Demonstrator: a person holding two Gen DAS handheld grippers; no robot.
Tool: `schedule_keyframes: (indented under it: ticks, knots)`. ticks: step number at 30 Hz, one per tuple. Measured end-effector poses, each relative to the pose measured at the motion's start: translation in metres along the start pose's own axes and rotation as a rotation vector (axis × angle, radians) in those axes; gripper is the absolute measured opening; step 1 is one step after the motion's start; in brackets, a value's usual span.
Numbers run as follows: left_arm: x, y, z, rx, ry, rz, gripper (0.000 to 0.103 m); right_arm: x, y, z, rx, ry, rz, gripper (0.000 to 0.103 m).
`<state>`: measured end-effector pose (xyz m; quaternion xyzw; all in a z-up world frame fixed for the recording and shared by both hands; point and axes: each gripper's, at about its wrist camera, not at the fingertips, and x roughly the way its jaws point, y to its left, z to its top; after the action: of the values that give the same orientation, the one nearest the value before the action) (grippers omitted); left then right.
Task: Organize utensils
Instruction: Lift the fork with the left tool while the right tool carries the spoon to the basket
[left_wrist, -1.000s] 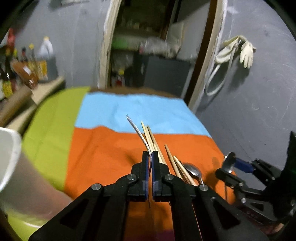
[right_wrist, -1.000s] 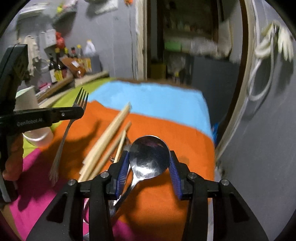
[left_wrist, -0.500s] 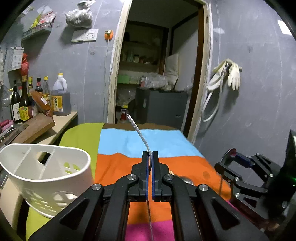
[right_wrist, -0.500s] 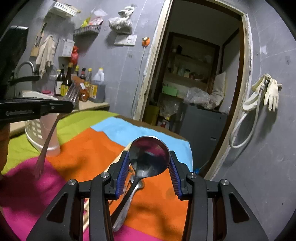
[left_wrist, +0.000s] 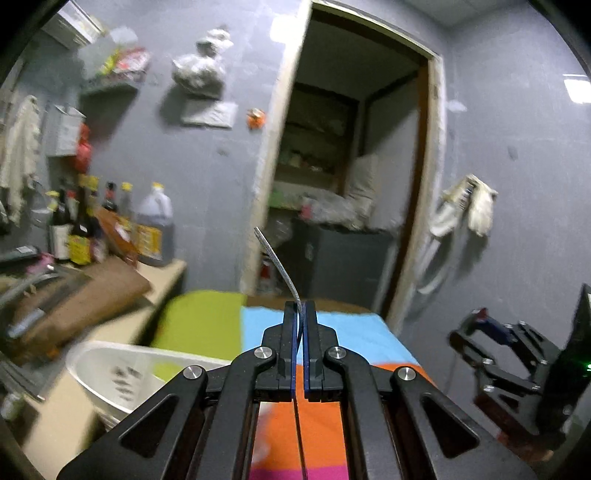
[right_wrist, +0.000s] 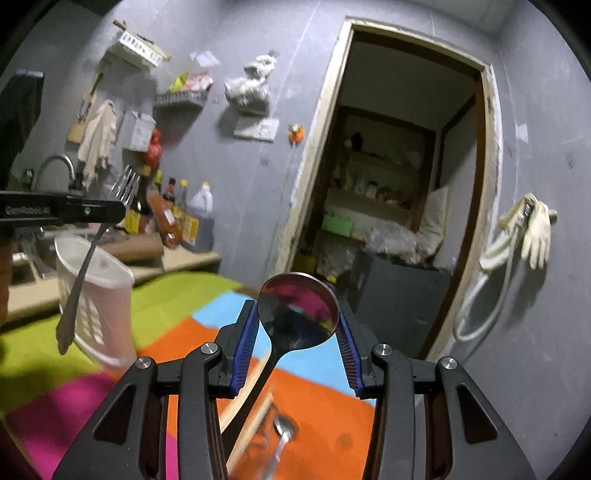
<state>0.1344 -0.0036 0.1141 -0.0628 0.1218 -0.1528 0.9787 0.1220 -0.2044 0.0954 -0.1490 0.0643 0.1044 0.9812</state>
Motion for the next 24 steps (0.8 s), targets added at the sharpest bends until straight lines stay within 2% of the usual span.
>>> schedule_keyframes:
  ticks: [6, 14, 19, 24]
  knots:
    - [-0.009, 0.052, 0.039, -0.046, -0.076, 0.119, 0.001, 0.016, 0.023, 0.045, 0.011, -0.092, 0.098, 0.039]
    - [-0.008, 0.114, 0.054, -0.042, -0.138, 0.247, 0.001, 0.047, 0.066, 0.087, 0.037, -0.178, 0.198, 0.04]
    - [0.001, 0.134, 0.045, -0.034, -0.147, 0.3, 0.001, 0.069, 0.102, 0.087, -0.013, -0.184, 0.223, 0.04]
    - [0.016, 0.143, 0.024, -0.061, -0.098, 0.337, 0.001, 0.09, 0.128, 0.066, -0.045, -0.151, 0.238, 0.04]
